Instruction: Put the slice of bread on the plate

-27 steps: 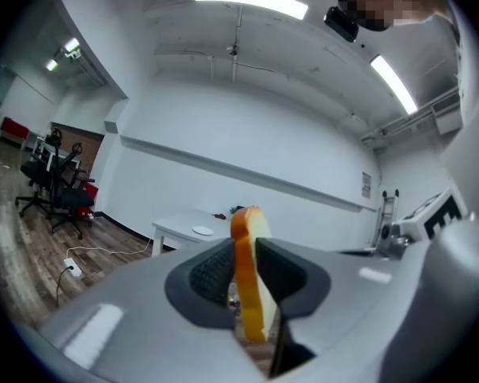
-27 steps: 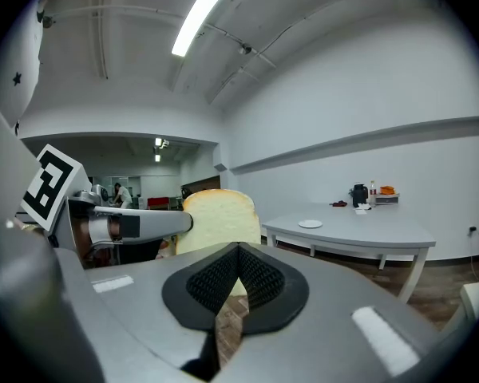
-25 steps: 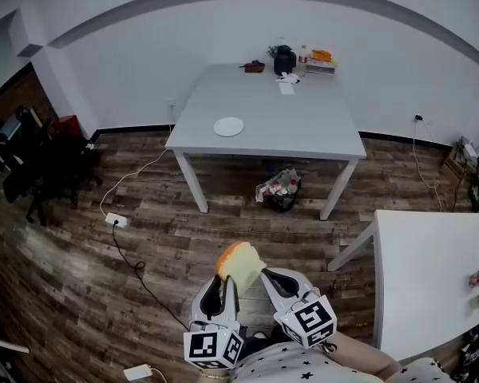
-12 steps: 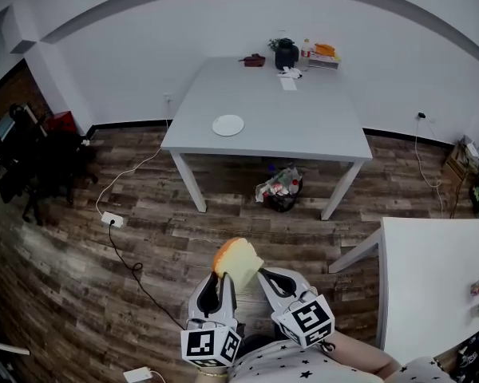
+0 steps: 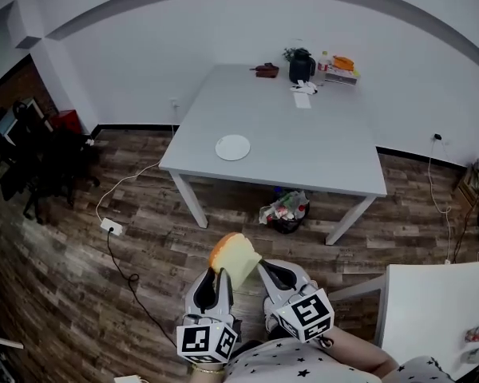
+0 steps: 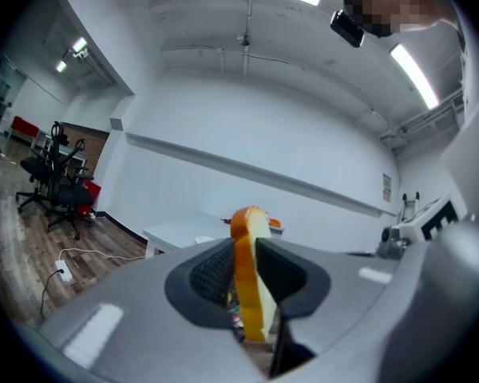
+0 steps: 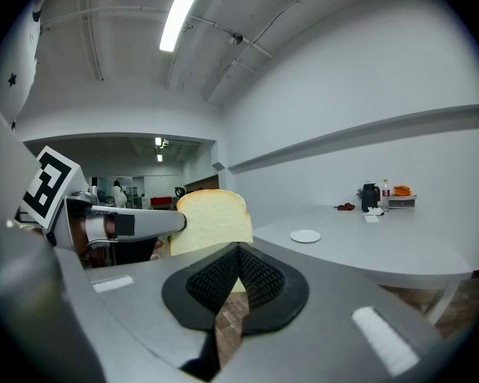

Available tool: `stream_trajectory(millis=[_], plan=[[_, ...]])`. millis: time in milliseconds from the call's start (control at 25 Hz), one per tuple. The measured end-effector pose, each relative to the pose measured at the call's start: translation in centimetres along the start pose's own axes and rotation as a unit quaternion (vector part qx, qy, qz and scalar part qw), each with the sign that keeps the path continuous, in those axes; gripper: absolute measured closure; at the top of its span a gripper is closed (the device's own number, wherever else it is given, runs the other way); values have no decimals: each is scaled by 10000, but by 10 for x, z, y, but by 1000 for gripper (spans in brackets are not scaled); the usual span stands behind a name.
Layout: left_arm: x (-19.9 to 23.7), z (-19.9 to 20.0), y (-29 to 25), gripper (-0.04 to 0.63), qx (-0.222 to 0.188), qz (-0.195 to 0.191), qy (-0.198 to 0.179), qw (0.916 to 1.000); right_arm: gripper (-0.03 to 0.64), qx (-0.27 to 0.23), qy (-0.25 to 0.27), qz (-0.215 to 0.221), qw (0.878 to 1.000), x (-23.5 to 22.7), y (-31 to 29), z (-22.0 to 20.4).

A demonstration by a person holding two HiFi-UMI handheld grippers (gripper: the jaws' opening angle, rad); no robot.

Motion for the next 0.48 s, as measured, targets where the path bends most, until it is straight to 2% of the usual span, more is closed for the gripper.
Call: stream_trajectory(millis=[480], plan=[[-12,13,-113,508,-23,155,8,9999,618,-71,-29,133,9999,-100,-55,33]])
Point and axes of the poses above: the fingertips, and each gripper's own axes: y backward along the fingers, x to its left, z out of its top, the point moved 3 cm from there along y, backward along the fingers, and after that the axes turned 5 degrees about -y, right-handed, at the moved point
